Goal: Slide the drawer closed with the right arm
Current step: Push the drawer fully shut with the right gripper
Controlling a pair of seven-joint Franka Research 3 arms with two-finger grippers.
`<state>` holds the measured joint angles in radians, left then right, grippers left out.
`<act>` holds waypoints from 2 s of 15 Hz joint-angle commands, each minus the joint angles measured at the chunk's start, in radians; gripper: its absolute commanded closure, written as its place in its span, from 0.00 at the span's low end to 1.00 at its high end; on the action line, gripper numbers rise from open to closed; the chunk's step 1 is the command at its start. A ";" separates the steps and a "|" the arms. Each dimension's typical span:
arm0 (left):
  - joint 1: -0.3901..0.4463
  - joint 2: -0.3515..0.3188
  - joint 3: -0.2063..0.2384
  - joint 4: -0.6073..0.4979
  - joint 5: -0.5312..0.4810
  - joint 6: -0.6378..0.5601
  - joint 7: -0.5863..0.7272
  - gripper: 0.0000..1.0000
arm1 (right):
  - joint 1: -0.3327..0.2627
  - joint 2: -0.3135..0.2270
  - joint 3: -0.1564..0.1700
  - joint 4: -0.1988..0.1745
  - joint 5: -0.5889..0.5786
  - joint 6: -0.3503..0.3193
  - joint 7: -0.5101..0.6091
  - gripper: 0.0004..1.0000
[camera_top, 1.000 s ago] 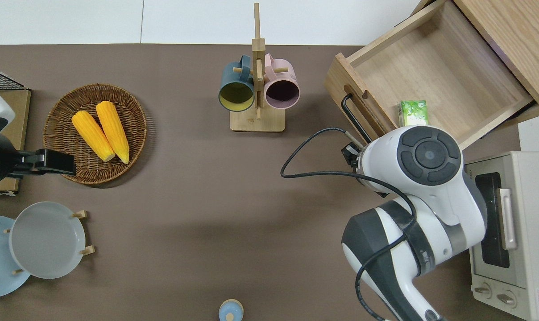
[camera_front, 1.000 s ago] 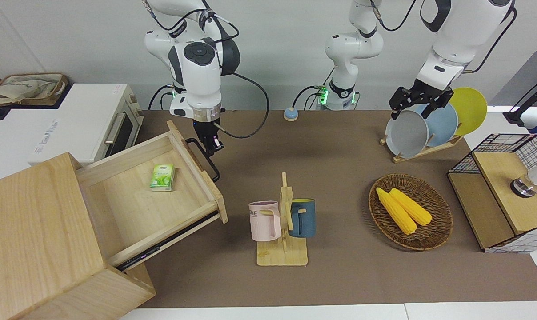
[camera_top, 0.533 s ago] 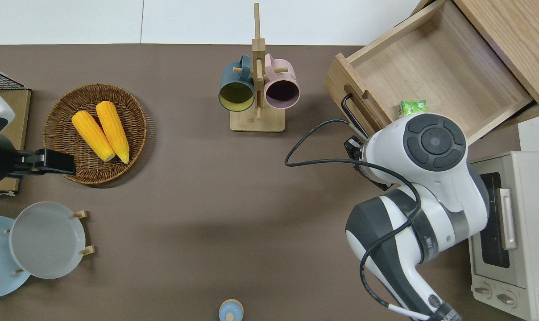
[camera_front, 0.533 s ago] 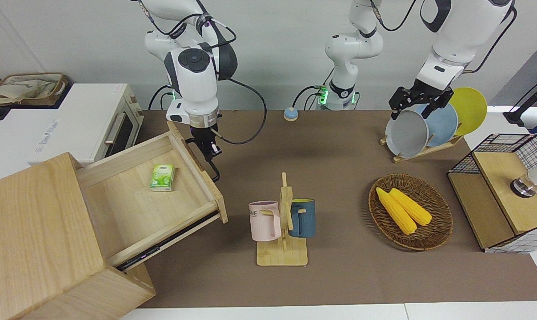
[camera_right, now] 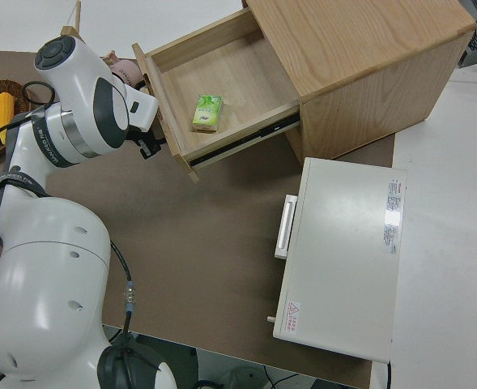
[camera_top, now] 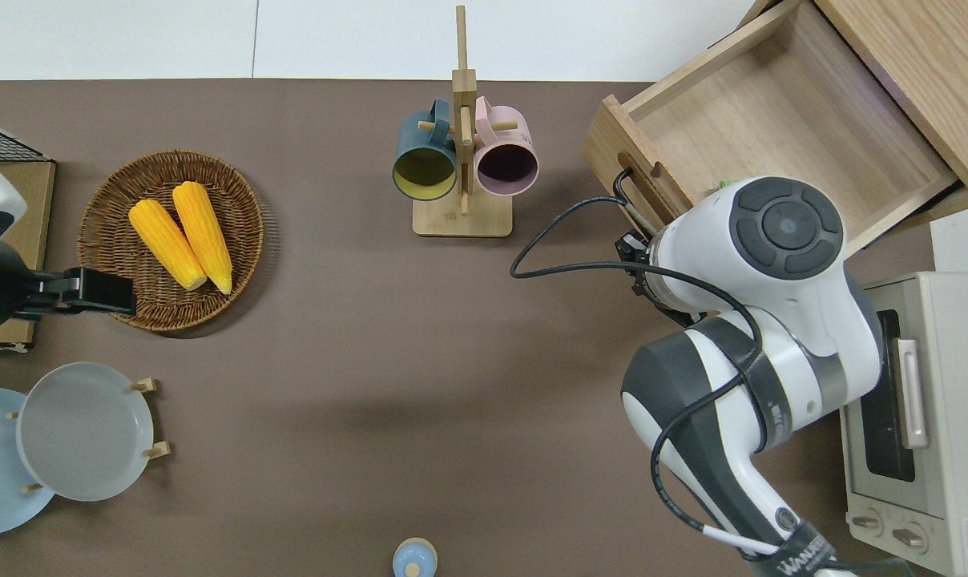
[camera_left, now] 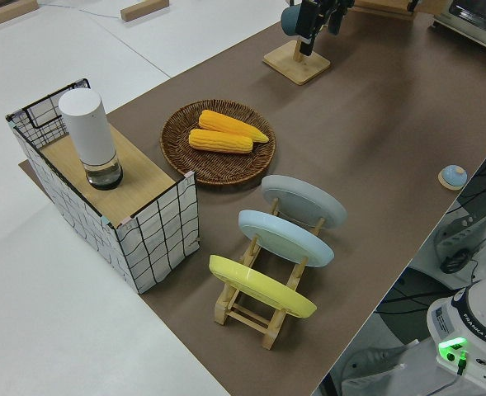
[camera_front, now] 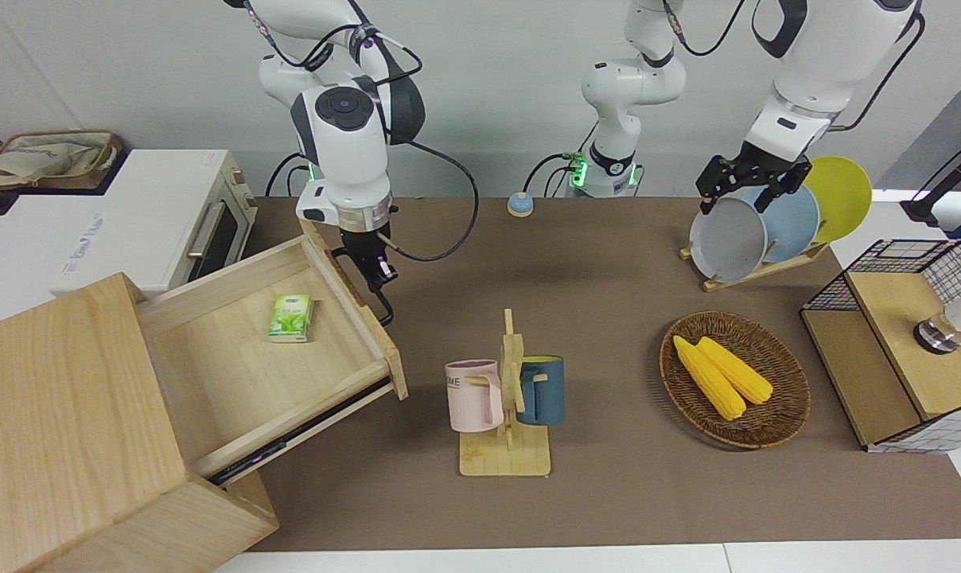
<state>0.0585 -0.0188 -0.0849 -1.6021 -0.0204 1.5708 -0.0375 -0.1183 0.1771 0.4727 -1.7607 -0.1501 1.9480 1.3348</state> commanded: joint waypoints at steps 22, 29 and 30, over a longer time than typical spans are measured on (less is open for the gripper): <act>-0.005 -0.009 0.004 0.001 0.013 -0.005 0.007 0.00 | -0.115 0.262 0.107 0.308 -0.212 -0.118 0.018 1.00; -0.005 -0.009 0.002 0.001 0.013 -0.005 0.007 0.00 | -0.159 0.334 0.162 0.415 -0.307 -0.175 0.015 1.00; -0.005 -0.009 0.004 0.001 0.013 -0.005 0.005 0.00 | -0.165 0.341 0.164 0.425 -0.315 -0.178 0.015 1.00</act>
<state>0.0585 -0.0188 -0.0849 -1.6021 -0.0204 1.5708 -0.0375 -0.2562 0.4614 0.6017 -1.4133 -0.4167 1.8012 1.3357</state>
